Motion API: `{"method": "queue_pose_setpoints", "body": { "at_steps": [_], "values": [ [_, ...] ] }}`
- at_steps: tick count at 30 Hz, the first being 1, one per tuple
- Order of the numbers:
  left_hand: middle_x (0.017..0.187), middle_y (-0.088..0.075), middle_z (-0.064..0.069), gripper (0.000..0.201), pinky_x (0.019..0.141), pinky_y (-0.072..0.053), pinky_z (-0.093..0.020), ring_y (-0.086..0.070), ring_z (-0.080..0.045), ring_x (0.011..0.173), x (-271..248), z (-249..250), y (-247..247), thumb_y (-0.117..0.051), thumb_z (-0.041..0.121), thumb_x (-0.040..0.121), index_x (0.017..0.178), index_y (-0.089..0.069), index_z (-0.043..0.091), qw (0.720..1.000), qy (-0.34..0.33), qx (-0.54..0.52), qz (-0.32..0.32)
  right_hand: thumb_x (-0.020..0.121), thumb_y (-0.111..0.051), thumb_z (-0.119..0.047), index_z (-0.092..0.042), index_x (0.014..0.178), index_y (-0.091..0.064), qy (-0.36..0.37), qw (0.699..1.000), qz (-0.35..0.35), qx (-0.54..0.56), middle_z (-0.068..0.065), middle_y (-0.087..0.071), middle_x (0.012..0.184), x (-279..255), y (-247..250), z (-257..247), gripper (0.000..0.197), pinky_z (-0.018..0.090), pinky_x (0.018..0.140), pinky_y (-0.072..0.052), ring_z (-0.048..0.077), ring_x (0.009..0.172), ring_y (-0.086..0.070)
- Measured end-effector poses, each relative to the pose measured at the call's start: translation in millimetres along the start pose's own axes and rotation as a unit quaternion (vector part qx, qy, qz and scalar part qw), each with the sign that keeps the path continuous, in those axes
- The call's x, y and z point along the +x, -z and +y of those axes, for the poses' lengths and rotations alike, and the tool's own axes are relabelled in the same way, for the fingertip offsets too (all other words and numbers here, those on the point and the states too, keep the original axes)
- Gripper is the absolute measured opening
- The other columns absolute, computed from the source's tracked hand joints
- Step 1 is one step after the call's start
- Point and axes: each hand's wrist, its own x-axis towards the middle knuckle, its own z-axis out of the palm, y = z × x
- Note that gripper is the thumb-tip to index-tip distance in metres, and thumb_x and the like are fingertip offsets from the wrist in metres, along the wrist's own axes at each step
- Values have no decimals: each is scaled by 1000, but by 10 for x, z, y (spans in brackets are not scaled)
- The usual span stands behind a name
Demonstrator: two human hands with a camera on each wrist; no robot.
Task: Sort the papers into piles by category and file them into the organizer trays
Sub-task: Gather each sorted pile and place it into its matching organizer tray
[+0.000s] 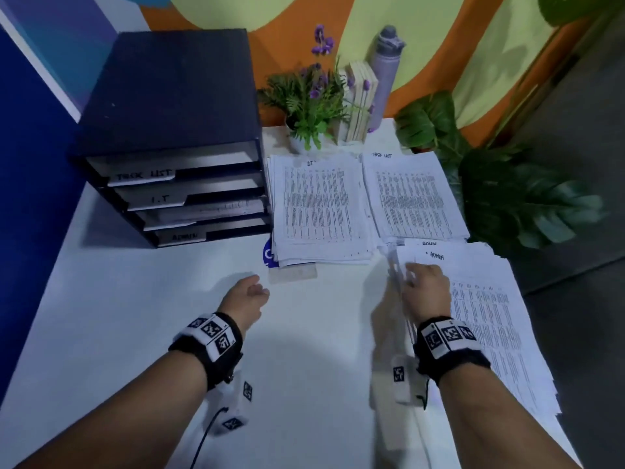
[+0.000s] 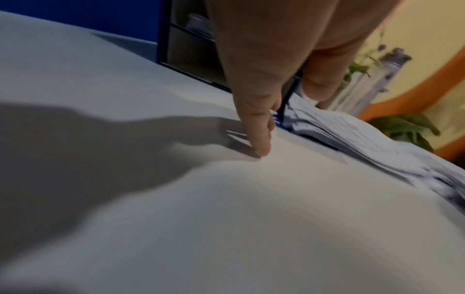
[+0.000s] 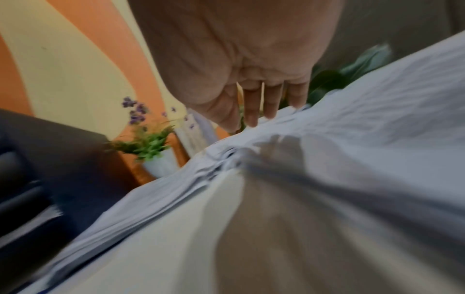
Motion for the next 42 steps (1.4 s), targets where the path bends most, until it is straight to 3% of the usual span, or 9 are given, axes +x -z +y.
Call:
{"method": "queue_pose_setpoints", "body": {
  "at_steps": [7,12,17,23,31,35,38,40,42],
  "values": [
    [112,-54,-3,45,83,-43,-31,-52,-18,100,-215,-68,-681,-57,9,93,137,-47,14,994,27,71,-83,85,-56,-26,-17,140,-38,-223,967,23,-118,15,-25,153,104,529,1014,58,61,113,-16,33,143,-17],
    [113,-54,-3,43,78,-43,-32,-50,-18,96,-379,-31,-1131,-55,11,94,136,-47,15,985,36,110,-126,75,-67,-26,-19,145,-20,-291,953,-56,-68,21,-27,149,180,705,1379,85,58,111,-24,43,135,-28],
    [135,-50,-6,47,88,-48,-36,-50,-23,122,-505,-3,-1422,-54,14,96,141,-42,17,979,52,127,-152,83,-61,-20,-16,151,-9,-267,959,-96,-27,21,-29,149,26,619,1366,86,49,109,-29,42,134,-31],
    [142,-47,-1,52,91,-49,-45,-48,-20,128,-549,39,-1495,-50,24,100,148,-32,18,978,88,65,-176,70,-71,-17,-10,145,-24,-208,975,-42,-69,12,-34,148,-402,379,1124,89,44,108,-34,32,137,-32],
    [122,-62,-7,20,85,-54,-47,-56,-23,111,-591,3,-1099,-48,28,100,113,-61,20,984,79,55,-149,87,-55,-14,-3,120,-47,-220,956,-149,122,17,-59,117,-566,261,694,36,30,81,-43,32,106,-57],
    [116,-63,-5,20,73,-52,-34,-59,-17,96,-700,-9,-657,-53,19,99,117,-55,13,989,72,62,-117,75,-55,-9,-16,93,-52,-121,952,-197,202,12,-62,85,-734,160,379,19,46,73,-56,31,81,-63],
    [119,-59,2,32,98,-42,-41,-55,-18,108,-782,-18,-264,-63,18,93,119,-47,23,995,27,31,-91,77,-53,-8,-22,94,-55,-71,922,-193,327,9,-60,72,-877,133,17,23,52,59,-54,24,60,-56],
    [126,-62,2,43,107,-38,-45,-56,-21,117,-835,49,-20,-69,17,87,125,-50,23,997,-46,-6,-62,84,-57,-15,-23,121,-52,-36,901,-204,381,6,-68,93,-933,187,-330,39,47,68,-55,21,73,-60],
    [129,-62,5,48,107,-40,-42,-57,-17,121,-888,189,200,-65,11,90,134,-49,24,990,-137,-24,-14,86,-61,-30,-26,146,-32,-1,896,-198,398,1,-48,143,-958,243,-682,66,46,99,-48,16,113,-56]
  ]
}}
